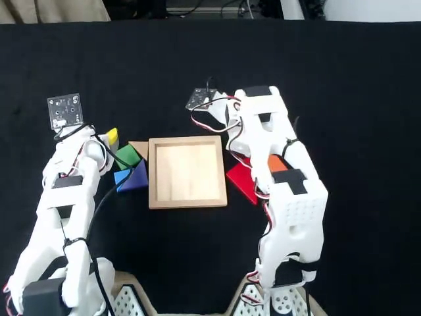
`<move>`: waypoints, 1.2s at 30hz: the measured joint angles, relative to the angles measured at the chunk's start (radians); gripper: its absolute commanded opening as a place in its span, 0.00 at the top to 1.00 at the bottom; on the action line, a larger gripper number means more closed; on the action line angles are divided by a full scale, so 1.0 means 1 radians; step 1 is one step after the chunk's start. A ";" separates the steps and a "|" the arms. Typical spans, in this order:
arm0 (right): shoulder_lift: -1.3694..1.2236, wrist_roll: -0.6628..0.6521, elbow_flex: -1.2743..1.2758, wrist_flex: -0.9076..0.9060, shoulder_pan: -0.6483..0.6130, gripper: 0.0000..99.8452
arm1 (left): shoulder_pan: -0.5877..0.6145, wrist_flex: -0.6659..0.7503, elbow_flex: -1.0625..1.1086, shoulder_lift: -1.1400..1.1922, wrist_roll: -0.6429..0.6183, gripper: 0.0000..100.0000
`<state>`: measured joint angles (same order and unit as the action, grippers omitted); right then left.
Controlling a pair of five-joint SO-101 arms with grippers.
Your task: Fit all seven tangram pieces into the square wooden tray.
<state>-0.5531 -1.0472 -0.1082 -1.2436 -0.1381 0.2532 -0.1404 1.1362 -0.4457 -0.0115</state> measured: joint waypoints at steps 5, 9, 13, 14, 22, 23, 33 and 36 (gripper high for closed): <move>0.000 0.000 0.000 0.000 0.000 0.75 | 0.000 0.000 0.000 0.000 0.000 0.74; 0.000 -0.003 0.000 0.002 0.000 0.75 | 0.000 0.000 0.000 0.000 0.000 0.74; 0.000 -0.005 -0.002 0.002 0.000 0.75 | 0.000 0.000 0.000 0.000 0.000 0.74; 0.000 -0.005 -0.002 -0.005 0.000 0.75 | 0.000 0.000 0.000 0.000 0.000 0.74; 0.087 -0.129 -0.124 -0.273 0.000 0.75 | 0.000 0.000 0.000 0.000 0.000 0.74; 0.114 -0.166 -0.127 -0.321 0.000 0.75 | 0.000 0.000 0.000 0.000 0.000 0.74; 0.281 -0.224 -0.078 -0.373 -0.054 0.75 | 0.000 0.000 0.000 0.000 0.000 0.74; 0.281 -0.133 0.029 -0.201 -0.048 0.75 | 0.000 0.000 0.000 0.000 0.000 0.74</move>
<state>-0.2723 -1.1807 -0.0790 -1.4446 -0.1857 0.2532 -0.1404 1.1362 -0.4457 -0.0115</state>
